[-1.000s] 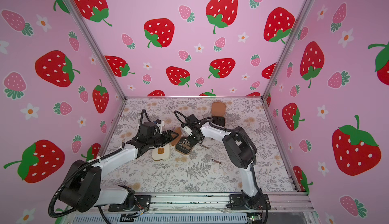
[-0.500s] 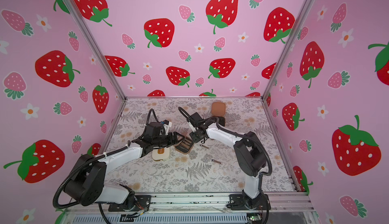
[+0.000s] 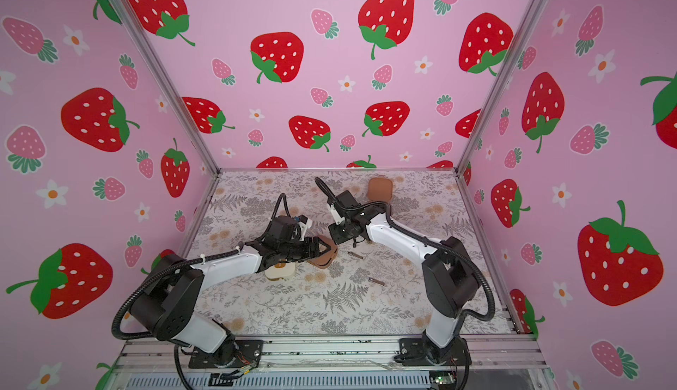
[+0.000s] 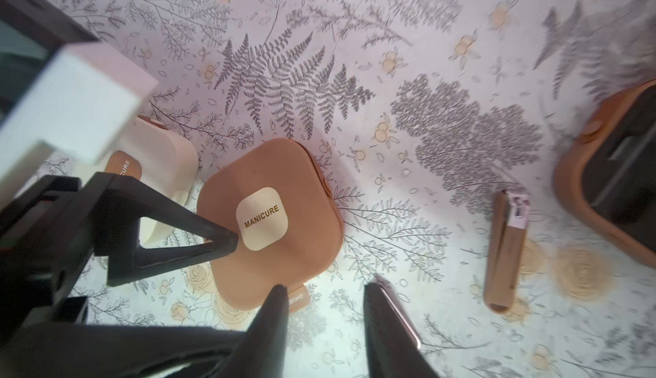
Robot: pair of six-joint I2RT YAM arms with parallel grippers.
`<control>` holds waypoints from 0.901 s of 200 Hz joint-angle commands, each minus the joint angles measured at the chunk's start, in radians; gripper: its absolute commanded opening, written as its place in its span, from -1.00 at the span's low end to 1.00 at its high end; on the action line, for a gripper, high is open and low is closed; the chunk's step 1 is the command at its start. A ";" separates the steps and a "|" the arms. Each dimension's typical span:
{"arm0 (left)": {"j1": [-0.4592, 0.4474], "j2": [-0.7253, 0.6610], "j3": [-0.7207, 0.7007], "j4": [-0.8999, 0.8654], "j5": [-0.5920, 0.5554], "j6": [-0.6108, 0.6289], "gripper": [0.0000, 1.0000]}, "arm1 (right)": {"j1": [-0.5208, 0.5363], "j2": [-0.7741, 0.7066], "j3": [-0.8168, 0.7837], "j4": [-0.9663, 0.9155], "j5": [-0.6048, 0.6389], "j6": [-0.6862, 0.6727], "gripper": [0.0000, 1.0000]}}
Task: Organize nail clipper sets
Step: Close the storage box at the center of the board.
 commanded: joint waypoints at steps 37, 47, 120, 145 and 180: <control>-0.001 0.004 0.074 -0.122 -0.101 0.065 0.39 | 0.000 0.120 0.040 -0.025 -0.129 0.153 -0.57; -0.001 0.001 0.081 -0.136 -0.114 0.072 0.38 | 0.000 0.134 0.038 -0.022 -0.140 0.159 -0.60; -0.005 0.026 0.295 -0.541 -0.415 0.219 0.45 | 0.000 0.172 -0.011 -0.018 -0.122 0.186 -0.62; -0.009 0.118 0.383 -0.640 -0.457 0.264 0.45 | -0.001 0.177 -0.025 -0.020 -0.110 0.198 -0.61; -0.029 0.225 0.447 -0.672 -0.491 0.294 0.44 | -0.002 0.163 -0.042 -0.020 -0.100 0.209 -0.56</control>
